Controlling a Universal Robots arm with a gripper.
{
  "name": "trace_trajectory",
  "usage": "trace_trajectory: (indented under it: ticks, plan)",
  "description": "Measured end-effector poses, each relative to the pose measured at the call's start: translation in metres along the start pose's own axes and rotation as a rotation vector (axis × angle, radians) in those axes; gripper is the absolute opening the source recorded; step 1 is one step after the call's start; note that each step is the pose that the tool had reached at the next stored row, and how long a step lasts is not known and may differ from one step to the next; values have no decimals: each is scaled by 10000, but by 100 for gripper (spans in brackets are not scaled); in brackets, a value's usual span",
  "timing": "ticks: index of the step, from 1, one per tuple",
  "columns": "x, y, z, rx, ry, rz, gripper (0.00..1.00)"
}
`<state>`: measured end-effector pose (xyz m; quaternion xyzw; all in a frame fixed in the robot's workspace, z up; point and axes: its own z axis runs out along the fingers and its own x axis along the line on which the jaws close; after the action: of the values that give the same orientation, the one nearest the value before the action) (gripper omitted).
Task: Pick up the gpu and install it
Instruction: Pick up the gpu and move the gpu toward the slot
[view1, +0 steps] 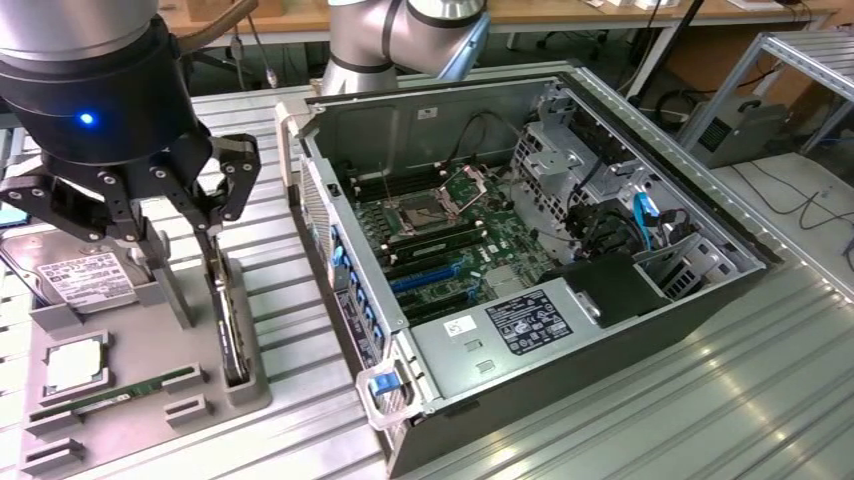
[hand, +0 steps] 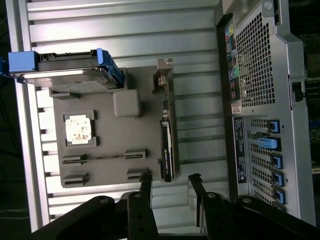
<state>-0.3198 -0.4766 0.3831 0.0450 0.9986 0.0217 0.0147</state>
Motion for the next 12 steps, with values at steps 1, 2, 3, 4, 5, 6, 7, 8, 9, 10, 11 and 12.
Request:
trace_trajectory:
  ticks: [1,2,3,4,5,6,7,8,9,10,11,12]
  plan:
    - [0,-1,19,0,0,0,42]
    - [1,-1,37,0,0,0,42]
    - [1,-2,55,0,0,0,42]
    - [2,-3,80,0,1,2,42]
    - [2,-4,99,0,1,2,42]
    - [3,-5,127,0,0,4,42]
    - [4,-6,149,0,0,5,42]
    - [5,-8,176,0,-1,6,42]
    - [6,-9,209,0,0,10,42]
    - [6,-10,237,0,-1,12,42]
    - [7,-11,254,0,0,13,42]
    - [7,-12,284,-1,-1,16,42]
